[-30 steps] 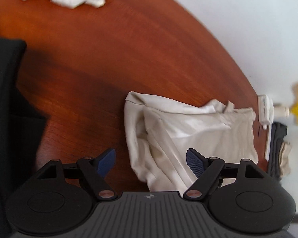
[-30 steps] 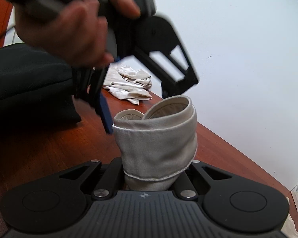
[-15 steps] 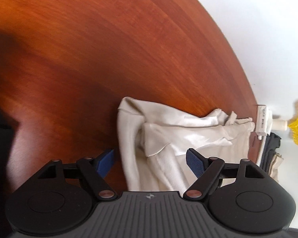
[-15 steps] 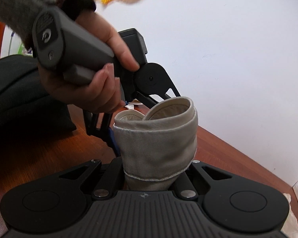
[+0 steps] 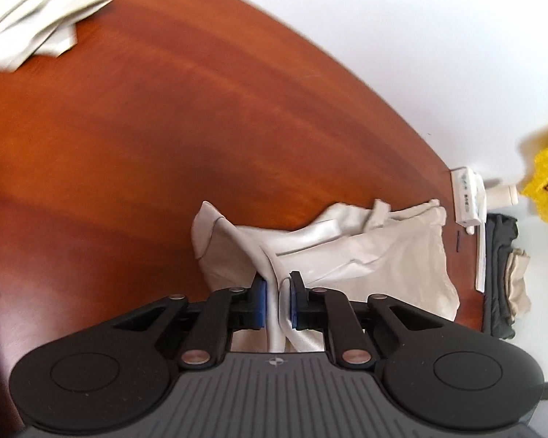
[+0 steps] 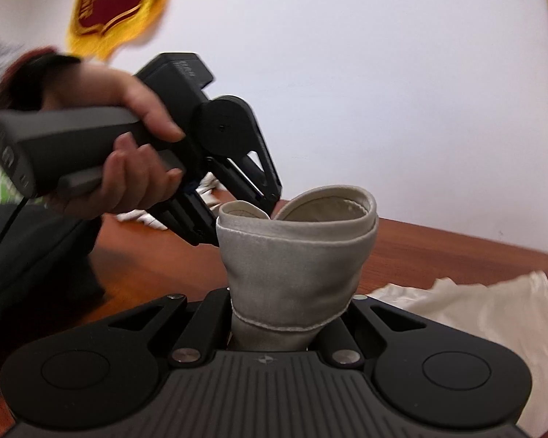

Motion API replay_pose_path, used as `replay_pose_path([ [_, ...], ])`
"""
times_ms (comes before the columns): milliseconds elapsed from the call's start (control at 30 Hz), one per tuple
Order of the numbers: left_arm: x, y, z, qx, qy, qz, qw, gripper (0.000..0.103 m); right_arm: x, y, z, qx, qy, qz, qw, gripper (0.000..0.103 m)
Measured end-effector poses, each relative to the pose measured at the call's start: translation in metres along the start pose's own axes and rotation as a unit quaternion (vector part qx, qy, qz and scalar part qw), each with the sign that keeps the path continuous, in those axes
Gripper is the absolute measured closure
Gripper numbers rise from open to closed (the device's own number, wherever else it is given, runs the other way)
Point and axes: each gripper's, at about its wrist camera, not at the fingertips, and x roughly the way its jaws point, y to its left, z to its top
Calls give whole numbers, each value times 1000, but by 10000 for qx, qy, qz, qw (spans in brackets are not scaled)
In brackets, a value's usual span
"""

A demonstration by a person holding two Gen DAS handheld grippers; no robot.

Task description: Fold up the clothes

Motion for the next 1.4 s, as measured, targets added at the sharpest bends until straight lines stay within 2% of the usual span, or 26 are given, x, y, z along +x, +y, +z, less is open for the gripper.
replay_pose_path([
  [100, 13, -20, 5, 213, 35, -13, 9998, 94, -3, -29, 0, 387, -68, -87, 9992, 99],
  [300, 45, -69, 12, 673, 178, 37, 9976, 94, -2, -77, -12, 724, -59, -286, 9970, 99],
  [400, 63, -83, 15, 780, 295, 73, 9965, 94, 28, -114, -20, 929, -3, -391, 9949, 99],
  [600, 93, -111, 12, 940, 397, 122, 9947, 94, 26, -160, -36, 1312, 56, -510, 9900, 99],
  [833, 123, -138, 9, 1132, 485, 102, 9923, 94, 15, -203, -45, 1638, 98, -525, 9850, 99],
  [1033, 152, -156, 4, 1431, 503, 249, 9881, 94, 18, -221, -57, 1990, 236, -428, 9788, 98],
  [1133, 162, -158, 2, 1550, 559, 289, 9859, 93, 19, -230, -68, 2191, 347, -442, 9741, 94],
  [1167, 164, -158, 1, 1568, 579, 292, 9855, 92, 19, -231, -69, 2216, 367, -443, 9734, 89],
  [1200, 166, -158, 1, 1578, 587, 299, 9853, 92, 18, -232, -68, 2223, 384, -458, 9732, 78],
  [1267, 170, -159, 1, 1587, 595, 292, 9851, 90, 15, -234, -71, 2239, 408, -591, 9720, 64],
  [1400, 175, -158, 1, 1604, 663, 260, 9845, 90, 1, -239, -74, 2281, 404, -821, 9693, 50],
])
